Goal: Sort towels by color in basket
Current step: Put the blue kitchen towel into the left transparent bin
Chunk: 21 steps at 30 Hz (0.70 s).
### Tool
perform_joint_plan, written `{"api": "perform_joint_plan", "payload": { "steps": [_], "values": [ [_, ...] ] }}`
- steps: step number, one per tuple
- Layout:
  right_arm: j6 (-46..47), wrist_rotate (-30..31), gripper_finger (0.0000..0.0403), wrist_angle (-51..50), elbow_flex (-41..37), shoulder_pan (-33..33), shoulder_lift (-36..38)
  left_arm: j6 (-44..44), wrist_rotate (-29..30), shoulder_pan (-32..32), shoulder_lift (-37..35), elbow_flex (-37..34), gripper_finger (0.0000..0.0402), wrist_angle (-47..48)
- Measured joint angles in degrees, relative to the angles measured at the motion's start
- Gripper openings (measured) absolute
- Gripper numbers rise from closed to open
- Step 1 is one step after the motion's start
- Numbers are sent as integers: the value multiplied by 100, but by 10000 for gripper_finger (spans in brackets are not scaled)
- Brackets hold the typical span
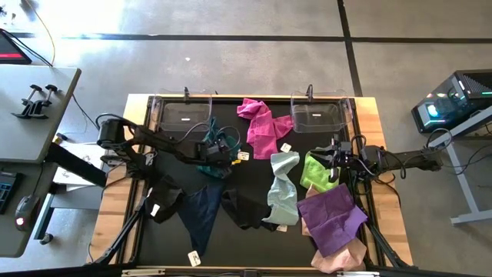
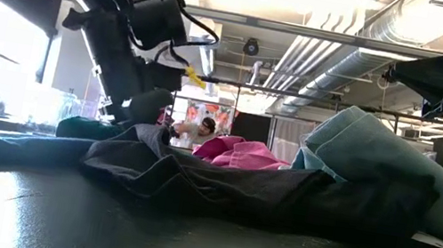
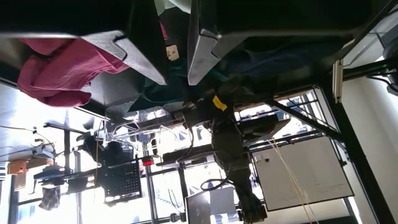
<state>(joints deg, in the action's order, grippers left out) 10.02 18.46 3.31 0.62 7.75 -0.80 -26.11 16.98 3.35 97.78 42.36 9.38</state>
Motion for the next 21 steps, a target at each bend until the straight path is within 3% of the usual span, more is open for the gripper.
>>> {"api": "perform_joint_plan", "payload": {
  "steps": [6, 14, 17, 21],
  "values": [
    [0, 0, 59, -2, 0, 1, 0, 22, -359, -6, -134, 47, 14, -74],
    [0, 0, 59, 0, 0, 2, 2, 280, -428, -53, -900, 889, 4, 325],
    [0, 0, 59, -2, 0, 0, 2, 765, -65, -54, -1272, 1348, 4, 442],
    [0, 0, 59, -1, 0, 0, 2, 1822, 910, -17, -1829, 2115, 2, 713]
  ]
}}
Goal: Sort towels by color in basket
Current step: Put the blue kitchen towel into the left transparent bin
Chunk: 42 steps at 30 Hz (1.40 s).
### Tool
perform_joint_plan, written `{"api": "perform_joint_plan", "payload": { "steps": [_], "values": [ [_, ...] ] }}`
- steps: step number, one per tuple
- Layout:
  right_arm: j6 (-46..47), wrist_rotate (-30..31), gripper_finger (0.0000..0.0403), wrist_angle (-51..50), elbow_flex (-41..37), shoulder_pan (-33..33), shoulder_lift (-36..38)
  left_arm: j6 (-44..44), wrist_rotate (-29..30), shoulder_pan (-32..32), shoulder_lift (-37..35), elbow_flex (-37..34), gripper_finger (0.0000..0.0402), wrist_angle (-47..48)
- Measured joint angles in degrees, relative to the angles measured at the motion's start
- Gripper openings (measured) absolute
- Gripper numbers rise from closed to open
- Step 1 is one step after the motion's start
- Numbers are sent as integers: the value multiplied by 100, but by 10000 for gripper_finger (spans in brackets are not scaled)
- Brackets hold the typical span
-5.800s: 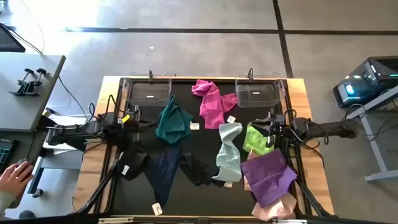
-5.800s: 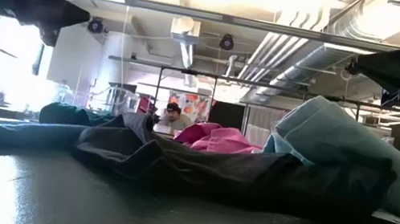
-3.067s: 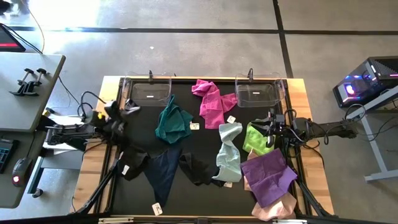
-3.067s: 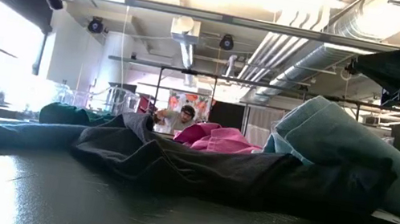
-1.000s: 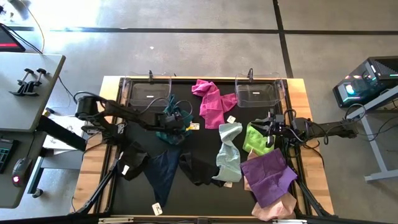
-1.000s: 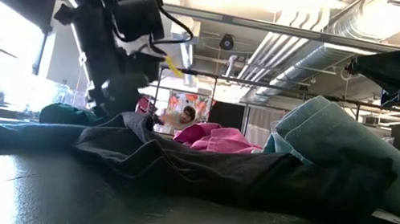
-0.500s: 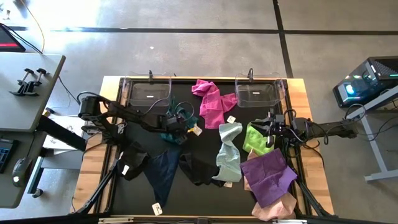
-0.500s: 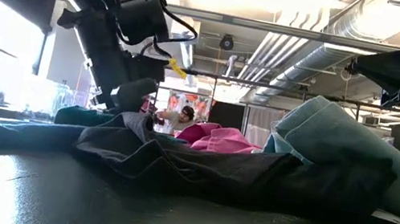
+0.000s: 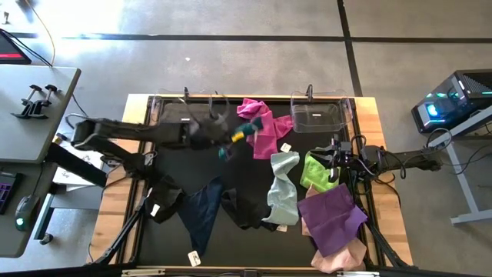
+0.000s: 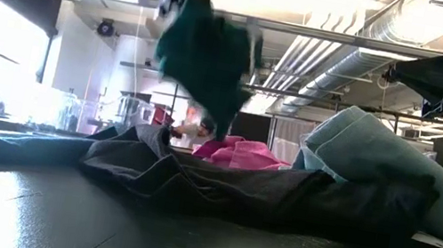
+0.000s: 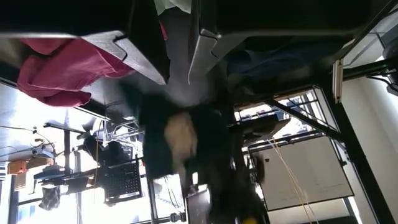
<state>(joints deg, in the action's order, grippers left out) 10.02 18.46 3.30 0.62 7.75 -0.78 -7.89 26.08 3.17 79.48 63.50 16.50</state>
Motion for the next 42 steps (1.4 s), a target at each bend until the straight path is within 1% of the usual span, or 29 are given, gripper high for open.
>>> {"api": "perform_joint_plan", "payload": {
  "steps": [3, 6, 10, 13, 17, 19, 21, 25, 28, 35, 42],
  "values": [
    [0, 2, 59, 1, 0, 2, 0, 810, 816, 130, -309, 457, 1, 255],
    [0, 0, 59, 0, 0, 0, -1, 1454, 1381, 370, -641, 830, 1, 516],
    [0, 0, 59, -1, 0, 0, 0, 1884, 1800, 864, -1041, 966, 1, 1099],
    [0, 0, 59, 1, 0, 0, 0, 1845, 1816, 1351, -1302, 964, 1, 1867],
    [0, 0, 59, 0, 0, 1, -2, 1280, 1705, 2048, -1460, 966, 1, 3025],
    [0, 1, 59, 0, 0, 2, -2, 988, 1442, 2374, -1455, 959, 1, 3473],
    [0, 0, 59, -1, 0, 2, -2, 728, 1125, 2678, -1435, 907, 1, 3653],
    [0, 1, 59, 0, 0, 1, -2, 467, 441, 3165, -1405, 466, 1, 3594],
    [0, 1, 59, -1, 0, 1, -2, 277, 94, 3431, -1372, 56, 1, 3556],
    [0, 1, 59, 1, 0, 0, -2, 47, -56, 3750, -1316, -770, 1, 3274],
    [0, 1, 59, 1, 0, 2, -2, 50, -51, 3960, -1316, -1062, 4, 2816]
  ]
}}
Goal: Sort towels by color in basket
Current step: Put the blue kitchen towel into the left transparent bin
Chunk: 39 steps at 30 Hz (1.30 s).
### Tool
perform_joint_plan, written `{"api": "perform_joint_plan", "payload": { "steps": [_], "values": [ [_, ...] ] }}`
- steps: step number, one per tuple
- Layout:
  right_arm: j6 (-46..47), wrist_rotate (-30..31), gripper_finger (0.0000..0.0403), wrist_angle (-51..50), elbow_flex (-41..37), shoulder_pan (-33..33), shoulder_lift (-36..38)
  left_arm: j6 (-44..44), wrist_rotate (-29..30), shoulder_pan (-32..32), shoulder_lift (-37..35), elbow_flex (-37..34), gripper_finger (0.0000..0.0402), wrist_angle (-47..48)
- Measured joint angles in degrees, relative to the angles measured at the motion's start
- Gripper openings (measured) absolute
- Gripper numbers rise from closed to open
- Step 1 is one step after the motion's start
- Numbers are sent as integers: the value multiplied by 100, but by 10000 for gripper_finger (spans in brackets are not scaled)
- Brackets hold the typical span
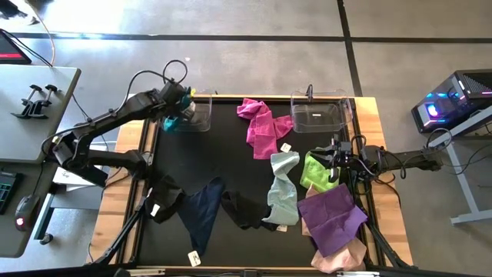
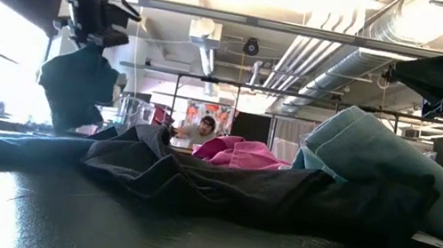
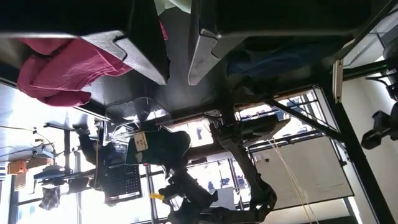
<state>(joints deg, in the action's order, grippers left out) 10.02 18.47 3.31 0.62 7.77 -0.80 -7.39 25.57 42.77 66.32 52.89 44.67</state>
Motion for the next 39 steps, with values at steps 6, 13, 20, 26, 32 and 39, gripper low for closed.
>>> {"api": "perform_joint_plan", "payload": {
  "steps": [6, 13, 20, 26, 32, 39],
  "values": [
    [0, -1, 59, 0, 0, -1, 0, 54, -14, 171, -2, -46, 52, -548],
    [0, -1, 59, 0, 0, -2, 0, 198, -414, 358, -14, -46, 126, -752],
    [0, -1, 59, -2, 0, 0, 0, 162, -507, 75, -477, -44, 140, -1155],
    [0, 0, 59, -1, 0, -1, 0, -146, -757, -412, -1024, -40, 140, -1997],
    [0, -1, 59, -2, 0, -2, 0, -307, -1520, -940, -1345, -35, 140, -2606],
    [0, -1, 59, 0, 0, -2, 0, -303, -1802, -1424, -1419, -35, 140, -2604]
  ]
}}
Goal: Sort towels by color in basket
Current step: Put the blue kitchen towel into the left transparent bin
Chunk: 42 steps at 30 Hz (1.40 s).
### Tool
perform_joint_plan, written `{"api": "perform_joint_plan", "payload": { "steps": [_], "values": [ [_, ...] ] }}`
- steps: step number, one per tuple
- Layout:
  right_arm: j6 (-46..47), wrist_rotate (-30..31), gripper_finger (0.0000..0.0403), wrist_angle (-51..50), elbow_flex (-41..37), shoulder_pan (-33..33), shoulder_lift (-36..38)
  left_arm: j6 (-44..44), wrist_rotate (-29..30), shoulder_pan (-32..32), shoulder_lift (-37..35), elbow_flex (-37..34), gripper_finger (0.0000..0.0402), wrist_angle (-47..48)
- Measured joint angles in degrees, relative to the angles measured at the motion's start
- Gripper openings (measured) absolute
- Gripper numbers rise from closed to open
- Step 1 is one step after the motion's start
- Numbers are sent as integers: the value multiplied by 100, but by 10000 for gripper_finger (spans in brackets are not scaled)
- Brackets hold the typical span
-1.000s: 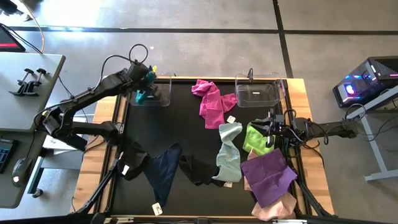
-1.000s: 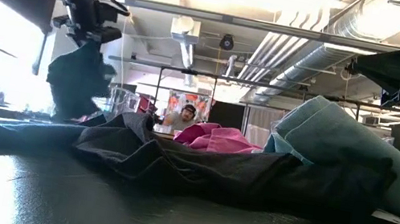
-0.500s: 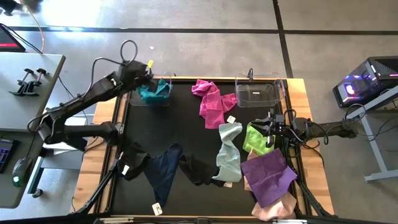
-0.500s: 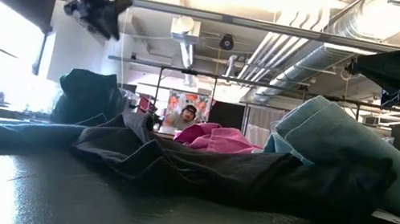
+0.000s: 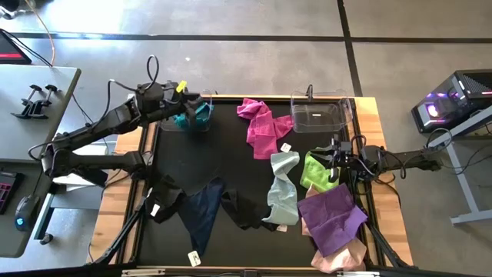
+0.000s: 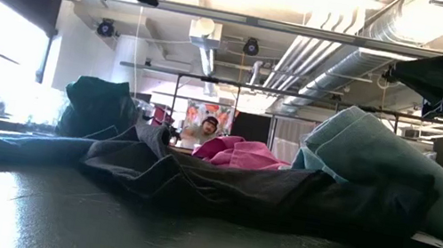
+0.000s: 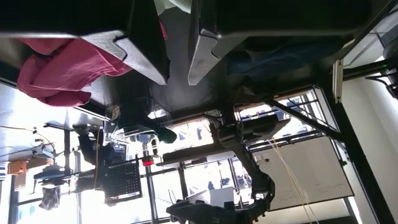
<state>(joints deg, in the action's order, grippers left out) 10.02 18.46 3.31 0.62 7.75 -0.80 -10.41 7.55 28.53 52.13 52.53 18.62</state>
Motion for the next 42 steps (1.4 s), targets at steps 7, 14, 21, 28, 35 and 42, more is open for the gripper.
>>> {"api": "perform_joint_plan", "payload": {
  "steps": [7, 14, 21, 28, 35, 42],
  "values": [
    [1131, 159, 59, 1098, 0, 0, 0, -4, 58, -205, 3, 0, 140, -1],
    [2601, 1624, 59, 3221, 0, 0, -2, -287, 159, -333, 71, -2, 140, 2],
    [2362, 1143, 59, 4497, 157, -4, -172, -896, 293, -559, 75, -2, 140, 28],
    [2101, 1282, 59, 2062, 1393, -64, -965, -1517, 717, -588, 77, -2, 140, 76],
    [2599, 1314, 60, -1014, 3039, -290, -2440, -1731, 331, -519, 112, -2, 140, 754],
    [2215, 1813, 60, -1176, 4121, -589, -3805, -2433, -729, 233, 565, -5, 133, 2926]
  ]
}}
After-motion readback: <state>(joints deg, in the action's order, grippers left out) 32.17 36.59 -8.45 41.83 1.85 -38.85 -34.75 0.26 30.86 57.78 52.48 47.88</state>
